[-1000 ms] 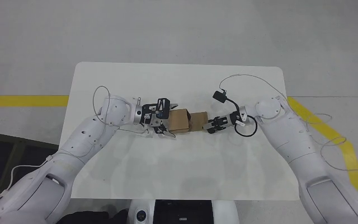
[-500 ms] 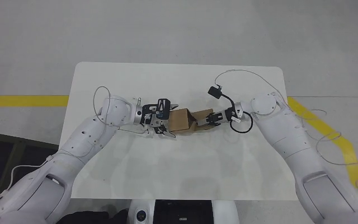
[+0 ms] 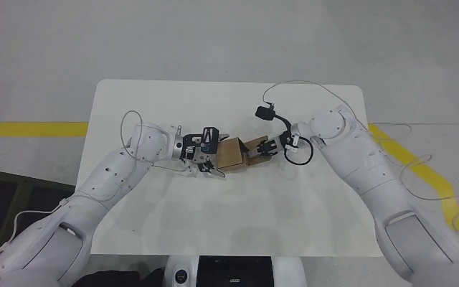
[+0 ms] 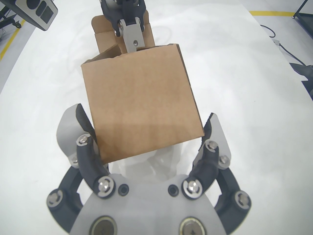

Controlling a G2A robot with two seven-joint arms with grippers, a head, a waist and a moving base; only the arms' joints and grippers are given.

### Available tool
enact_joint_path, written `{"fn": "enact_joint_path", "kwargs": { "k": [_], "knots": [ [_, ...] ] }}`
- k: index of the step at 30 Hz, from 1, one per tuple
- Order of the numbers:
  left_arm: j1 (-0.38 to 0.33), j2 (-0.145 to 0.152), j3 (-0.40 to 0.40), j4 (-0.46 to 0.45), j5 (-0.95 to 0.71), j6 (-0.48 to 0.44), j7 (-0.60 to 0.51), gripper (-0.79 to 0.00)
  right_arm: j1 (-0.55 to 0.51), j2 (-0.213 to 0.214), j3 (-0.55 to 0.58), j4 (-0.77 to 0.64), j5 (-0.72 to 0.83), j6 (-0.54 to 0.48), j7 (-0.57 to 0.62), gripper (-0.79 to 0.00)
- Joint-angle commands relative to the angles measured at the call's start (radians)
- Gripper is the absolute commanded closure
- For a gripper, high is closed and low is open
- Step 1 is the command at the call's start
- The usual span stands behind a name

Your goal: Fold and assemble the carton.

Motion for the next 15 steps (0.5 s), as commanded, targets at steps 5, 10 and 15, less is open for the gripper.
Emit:
{"fn": "enact_joint_path", "kwargs": {
  "k": [5,10,15],
  "knots": [
    [-0.004,0.0,0.011,-0.002,-0.008,0.0,-0.005,-0.785,0.011,-0.008,-0.025,-0.035,-0.049,0.039,-0.009,-0.228],
    [-0.008,0.001,0.019,0.0,-0.013,0.0,-0.009,-0.785,0.009,-0.004,-0.003,-0.039,-0.026,0.042,-0.009,-0.243],
    [-0.011,0.003,0.029,0.004,-0.018,0.0,-0.011,-0.785,-0.017,0.018,0.06,-0.033,0.035,0.029,0.017,-0.259]
  ]
}}
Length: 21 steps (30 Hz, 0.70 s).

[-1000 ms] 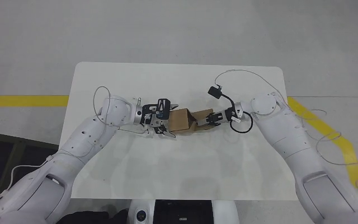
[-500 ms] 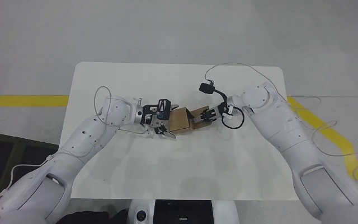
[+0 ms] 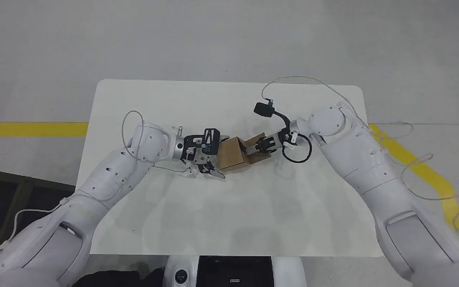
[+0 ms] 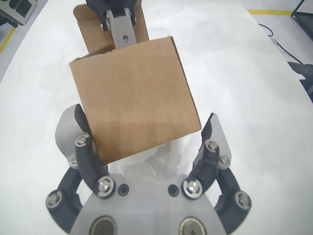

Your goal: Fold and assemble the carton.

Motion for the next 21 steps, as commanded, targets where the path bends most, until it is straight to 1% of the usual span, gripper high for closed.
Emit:
{"fn": "enact_joint_path", "kwargs": {
  "k": [1,7,18,21],
  "knots": [
    [-0.002,0.001,0.004,0.001,-0.001,0.0,-0.001,-0.785,-0.011,0.011,0.026,-0.001,0.015,-0.004,0.015,-0.262],
    [-0.005,0.003,0.017,0.002,-0.012,0.0,-0.005,-0.785,-0.051,0.043,0.101,-0.035,0.049,0.001,0.044,-0.283],
    [-0.016,0.007,0.037,0.004,-0.026,0.0,-0.015,-0.785,-0.127,0.095,0.215,-0.13,0.058,0.054,0.075,-0.277],
    [-0.017,0.008,0.044,0.005,-0.03,0.0,-0.019,-0.785,-0.145,0.105,0.24,-0.161,0.062,0.06,0.064,-0.252]
  ]
}}
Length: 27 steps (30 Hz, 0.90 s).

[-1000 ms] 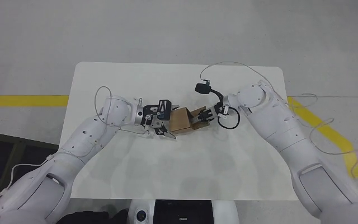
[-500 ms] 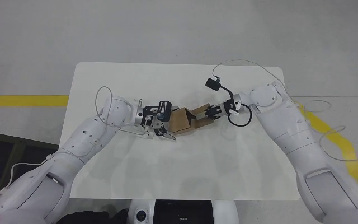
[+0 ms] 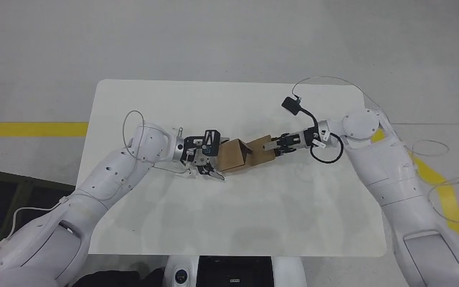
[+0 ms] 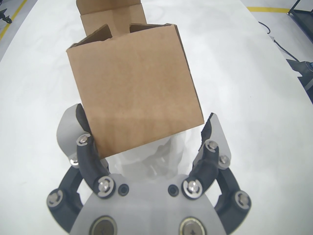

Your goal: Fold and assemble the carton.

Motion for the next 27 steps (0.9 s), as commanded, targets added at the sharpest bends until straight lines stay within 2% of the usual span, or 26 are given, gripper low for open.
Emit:
{"fn": "enact_joint_path", "kwargs": {
  "k": [1,3,9,12,23,27],
  "knots": [
    [-0.001,0.0,0.005,0.001,-0.004,0.0,-0.002,-0.785,-0.01,0.006,0.012,-0.023,-0.006,0.008,-0.004,-0.243],
    [-0.002,0.001,0.01,0.001,-0.007,0.0,-0.005,-0.785,-0.018,0.01,0.016,-0.047,-0.02,0.018,-0.009,-0.209],
    [-0.01,0.003,0.024,0.001,-0.017,0.0,-0.012,-0.785,-0.031,0.013,0.007,-0.095,-0.027,0.031,-0.017,-0.037],
    [-0.014,0.003,0.031,-0.001,-0.02,0.0,-0.016,-0.785,-0.026,0.01,-0.011,-0.113,-0.037,0.037,-0.022,-0.015],
    [-0.026,0.003,0.053,-0.001,-0.038,0.0,-0.027,-0.785,0.023,-0.006,-0.084,-0.132,-0.087,0.057,-0.042,-0.018],
    [-0.028,0.004,0.056,0.001,-0.043,0.0,-0.031,-0.785,0.028,-0.012,-0.089,-0.119,-0.042,0.045,-0.046,-0.071]
  ]
}}
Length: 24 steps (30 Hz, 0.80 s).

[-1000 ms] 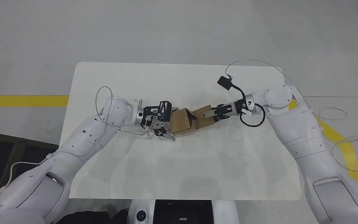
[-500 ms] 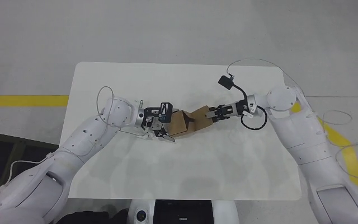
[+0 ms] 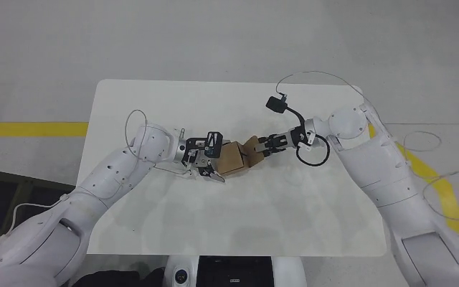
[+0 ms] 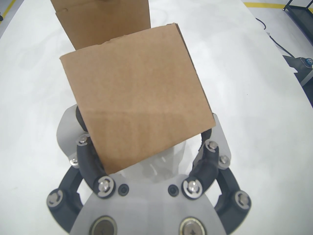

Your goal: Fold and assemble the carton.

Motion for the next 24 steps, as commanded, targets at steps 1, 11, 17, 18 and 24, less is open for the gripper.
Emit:
{"fn": "enact_joint_path", "kwargs": {
  "k": [1,11,17,18,24],
  "knots": [
    [0.0,0.0,0.001,0.001,-0.002,0.0,-0.001,-0.785,0.001,-0.002,-0.001,0.008,0.028,-0.009,0.002,-0.132],
    [-0.004,0.002,0.013,0.002,-0.011,0.0,-0.001,-0.785,-0.015,-0.018,-0.017,0.067,0.191,-0.059,0.015,-0.296],
    [-0.007,0.003,0.017,0.002,-0.013,0.0,-0.003,-0.785,-0.012,-0.03,-0.037,0.099,0.241,-0.083,0.019,-0.246],
    [-0.008,0.003,0.019,0.002,-0.013,0.0,-0.002,-0.785,-0.01,-0.033,-0.043,0.103,0.248,-0.086,0.019,-0.243],
    [-0.01,0.004,0.022,0.003,-0.015,0.0,-0.002,-0.785,-0.008,-0.045,-0.058,0.132,0.305,-0.102,0.026,-0.265]
  ]
}}
